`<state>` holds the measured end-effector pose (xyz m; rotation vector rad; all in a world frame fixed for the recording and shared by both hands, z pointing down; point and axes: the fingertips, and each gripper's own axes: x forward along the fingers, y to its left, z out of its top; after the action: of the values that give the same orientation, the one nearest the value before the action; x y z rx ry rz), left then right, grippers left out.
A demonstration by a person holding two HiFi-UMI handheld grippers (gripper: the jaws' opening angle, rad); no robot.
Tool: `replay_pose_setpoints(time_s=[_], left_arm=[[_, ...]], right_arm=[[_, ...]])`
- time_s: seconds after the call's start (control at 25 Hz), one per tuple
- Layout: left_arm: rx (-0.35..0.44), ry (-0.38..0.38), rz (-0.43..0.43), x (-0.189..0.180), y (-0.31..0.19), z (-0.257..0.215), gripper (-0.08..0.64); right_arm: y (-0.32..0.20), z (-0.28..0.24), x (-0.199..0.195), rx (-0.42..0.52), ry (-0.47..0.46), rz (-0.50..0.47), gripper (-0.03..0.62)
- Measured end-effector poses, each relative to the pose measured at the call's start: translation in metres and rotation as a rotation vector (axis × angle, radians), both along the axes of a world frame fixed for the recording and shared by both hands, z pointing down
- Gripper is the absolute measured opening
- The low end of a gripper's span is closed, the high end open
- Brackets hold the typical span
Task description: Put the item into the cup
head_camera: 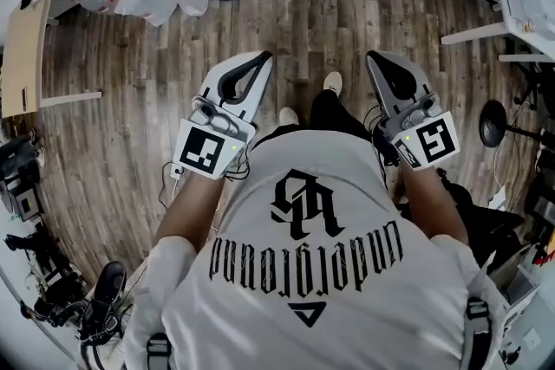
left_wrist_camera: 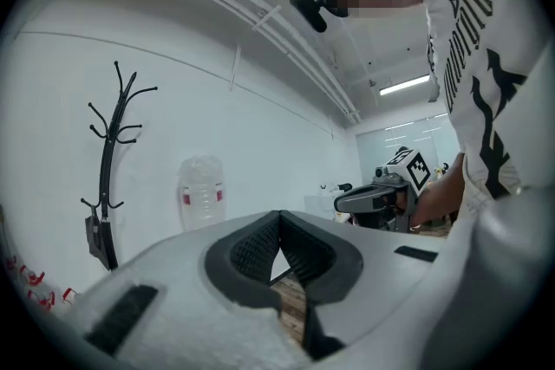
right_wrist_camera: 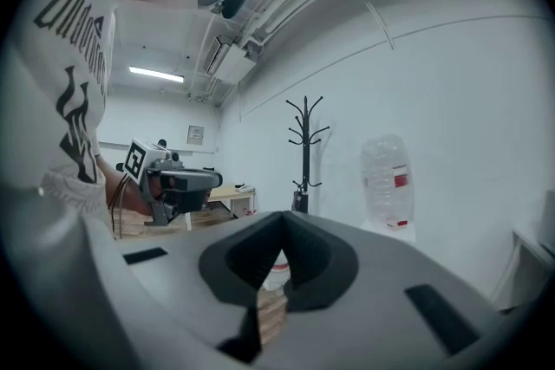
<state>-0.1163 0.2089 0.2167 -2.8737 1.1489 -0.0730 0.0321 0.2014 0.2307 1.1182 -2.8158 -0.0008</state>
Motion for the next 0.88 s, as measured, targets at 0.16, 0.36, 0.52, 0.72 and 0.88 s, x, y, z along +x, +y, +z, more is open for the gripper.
replay_pose_setpoints(time_s=[0.16, 0.36, 0.52, 0.72, 0.88], left_arm=[[-0.007, 0.013, 0.003, -0.004, 0.015, -0.001, 0.008], [-0.002, 0.007, -0.018, -0.013, 0.024, -0.006, 0.008], [0.016, 0.015, -0.024, -0.013, 0.028, -0.013, 0.008], [0.026, 0.019, -0.015, -0.011, 0.029, -0.017, 0.008], [0.019, 0.024, -0.006, -0.009, 0.029, -0.018, 0.008]], right_arm=[[0.021, -0.008, -0.005, 0.015, 0.017, 0.0, 0.005], [0.035, -0.012, -0.012, 0.019, 0.01, -0.009, 0.005], [0.041, -0.015, -0.013, 0.028, 0.003, -0.011, 0.005], [0.043, -0.016, -0.011, 0.033, -0.003, -0.004, 0.005], [0.042, -0.02, -0.011, 0.03, -0.023, -0.004, 0.005]])
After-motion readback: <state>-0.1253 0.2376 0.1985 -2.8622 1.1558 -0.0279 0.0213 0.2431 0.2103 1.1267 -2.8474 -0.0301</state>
